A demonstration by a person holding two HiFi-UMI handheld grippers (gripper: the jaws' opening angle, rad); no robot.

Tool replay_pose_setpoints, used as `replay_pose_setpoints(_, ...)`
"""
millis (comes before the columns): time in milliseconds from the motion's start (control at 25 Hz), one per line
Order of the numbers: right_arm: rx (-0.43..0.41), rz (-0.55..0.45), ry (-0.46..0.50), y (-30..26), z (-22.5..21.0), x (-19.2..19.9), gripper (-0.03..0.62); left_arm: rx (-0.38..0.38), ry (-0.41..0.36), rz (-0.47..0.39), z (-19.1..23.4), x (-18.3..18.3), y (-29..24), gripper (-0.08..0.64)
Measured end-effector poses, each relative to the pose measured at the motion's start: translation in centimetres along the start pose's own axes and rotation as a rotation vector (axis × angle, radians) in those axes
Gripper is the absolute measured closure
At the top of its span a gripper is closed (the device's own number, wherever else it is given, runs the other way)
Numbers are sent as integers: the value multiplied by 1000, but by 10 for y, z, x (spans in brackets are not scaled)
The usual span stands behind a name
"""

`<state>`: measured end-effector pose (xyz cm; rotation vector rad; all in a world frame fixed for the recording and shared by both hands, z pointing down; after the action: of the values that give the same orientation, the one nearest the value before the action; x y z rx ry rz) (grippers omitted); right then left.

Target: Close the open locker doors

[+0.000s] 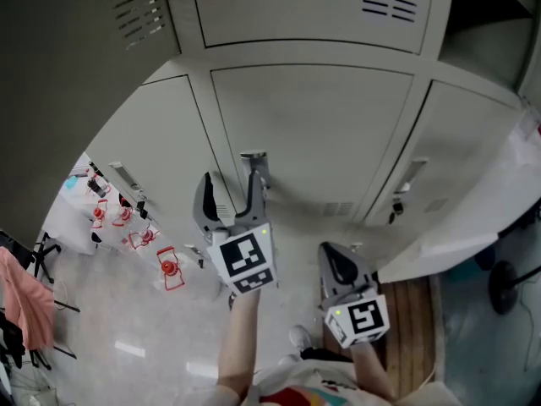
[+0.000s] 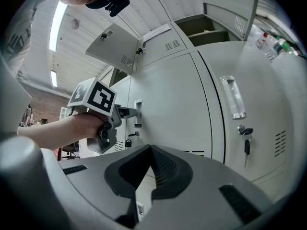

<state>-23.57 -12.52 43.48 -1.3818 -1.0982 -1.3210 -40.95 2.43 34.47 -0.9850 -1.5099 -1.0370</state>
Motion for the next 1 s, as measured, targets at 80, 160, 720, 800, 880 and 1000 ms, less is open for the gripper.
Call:
replay_pose_setpoints(80,-3,2,2,-1,-2,1,587,-5,0,4,-1,0,-2,245)
replay_pose_setpoints(160,-4,2,1,-2,-4,2,588,-5,4,11,-1,1,-4,245)
replay_pose_setpoints(720,-36,9,6,-3,1,6,588,17,30,-7,1,-1,2,245)
replay_pose_setpoints(800,-45,4,5,-2,5,6,587,23,41,-23,2,-5,7,245)
replay_pose_setpoints(880,-54,1,6,0,9,3,588,22,44,-36,5,-11,12,245)
replay_pose_setpoints(1000,-67,-18,16,2,14,-2,587,8,34,-63,14,-23,24,245)
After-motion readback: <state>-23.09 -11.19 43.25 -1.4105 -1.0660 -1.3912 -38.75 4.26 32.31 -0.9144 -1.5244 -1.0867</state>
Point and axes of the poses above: the fingertips, and each gripper's own axes: y backward along the fingers, z to its left, x out of its underside, the point moved 8 cm from there along y, backward along the fingers, and after that the axes turned 5 degrees about -x, right-handed, at the moved point
